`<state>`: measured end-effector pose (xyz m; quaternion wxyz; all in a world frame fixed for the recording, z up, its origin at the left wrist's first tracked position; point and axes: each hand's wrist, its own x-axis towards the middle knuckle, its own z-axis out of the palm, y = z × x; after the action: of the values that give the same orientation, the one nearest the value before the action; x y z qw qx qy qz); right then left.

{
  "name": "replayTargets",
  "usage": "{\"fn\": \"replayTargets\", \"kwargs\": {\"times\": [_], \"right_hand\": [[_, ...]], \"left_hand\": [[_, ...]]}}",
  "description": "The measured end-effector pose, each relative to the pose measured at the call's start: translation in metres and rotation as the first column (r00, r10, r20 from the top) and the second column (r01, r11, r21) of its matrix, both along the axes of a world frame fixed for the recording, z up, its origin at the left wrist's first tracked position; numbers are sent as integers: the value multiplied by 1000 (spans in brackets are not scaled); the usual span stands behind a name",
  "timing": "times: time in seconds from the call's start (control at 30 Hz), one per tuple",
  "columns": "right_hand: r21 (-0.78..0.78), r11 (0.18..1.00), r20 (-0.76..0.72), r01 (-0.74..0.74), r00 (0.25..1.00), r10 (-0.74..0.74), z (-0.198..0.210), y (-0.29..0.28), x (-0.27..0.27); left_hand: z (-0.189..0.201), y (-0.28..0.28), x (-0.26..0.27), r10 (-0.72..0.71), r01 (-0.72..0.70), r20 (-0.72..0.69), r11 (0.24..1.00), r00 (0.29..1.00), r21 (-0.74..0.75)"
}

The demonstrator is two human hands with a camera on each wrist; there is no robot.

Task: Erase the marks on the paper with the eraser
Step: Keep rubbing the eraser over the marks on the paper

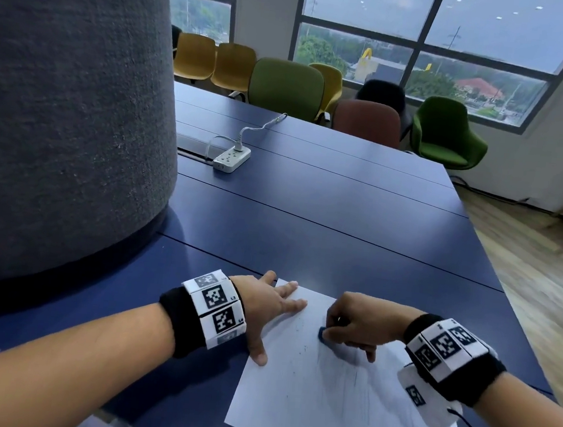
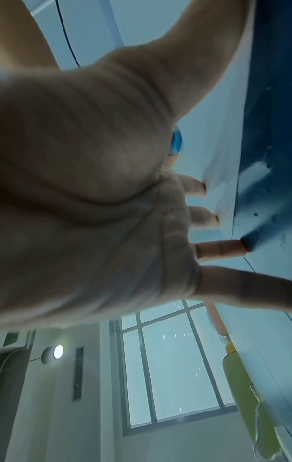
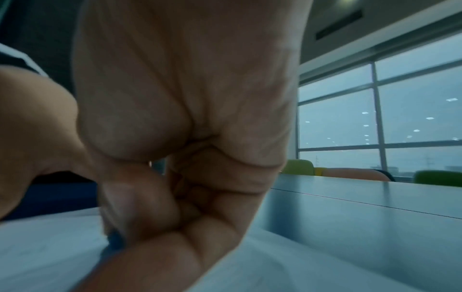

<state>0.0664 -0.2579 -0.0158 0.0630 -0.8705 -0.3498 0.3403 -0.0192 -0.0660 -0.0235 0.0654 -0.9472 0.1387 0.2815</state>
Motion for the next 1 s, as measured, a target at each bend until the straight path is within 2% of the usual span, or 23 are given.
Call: {"fn": "replayTargets", "kwargs": {"times": [0.13,0.3,0.43,0.57,0.73,0.87,1.0], "right_hand": [[40,993,84,112,990,-115,2,-1,11],[-34,999,12,10,1000,-10,3,1,-2],[35,991,94,128,987,-131,3,2,8],[7,1000,-16,22,1000,-21,4,2,-7],[68,983,31,170,985,-172,2,-2,9],[14,998,-31,65,997,-64,2,-2,-4],[60,976,68,208,975,-212,2,-6,13]], "left_hand": [[-2,1,1,-4,4,0,1000,1000,-1],[-1,0,2,0,0,-10,1000,1000,-1],[-2,1,2,-6,6,-7,1000,1000,-2],[-2,0,1,2,-2,-9,1000,1000,-4],[1,-1,1,6,-6,-15,1000,1000,-4],[0,-1,1,7,-7,-11,1000,1000,-5],[-1,0,0,6,-6,-9,1000,1000,-6]]}}
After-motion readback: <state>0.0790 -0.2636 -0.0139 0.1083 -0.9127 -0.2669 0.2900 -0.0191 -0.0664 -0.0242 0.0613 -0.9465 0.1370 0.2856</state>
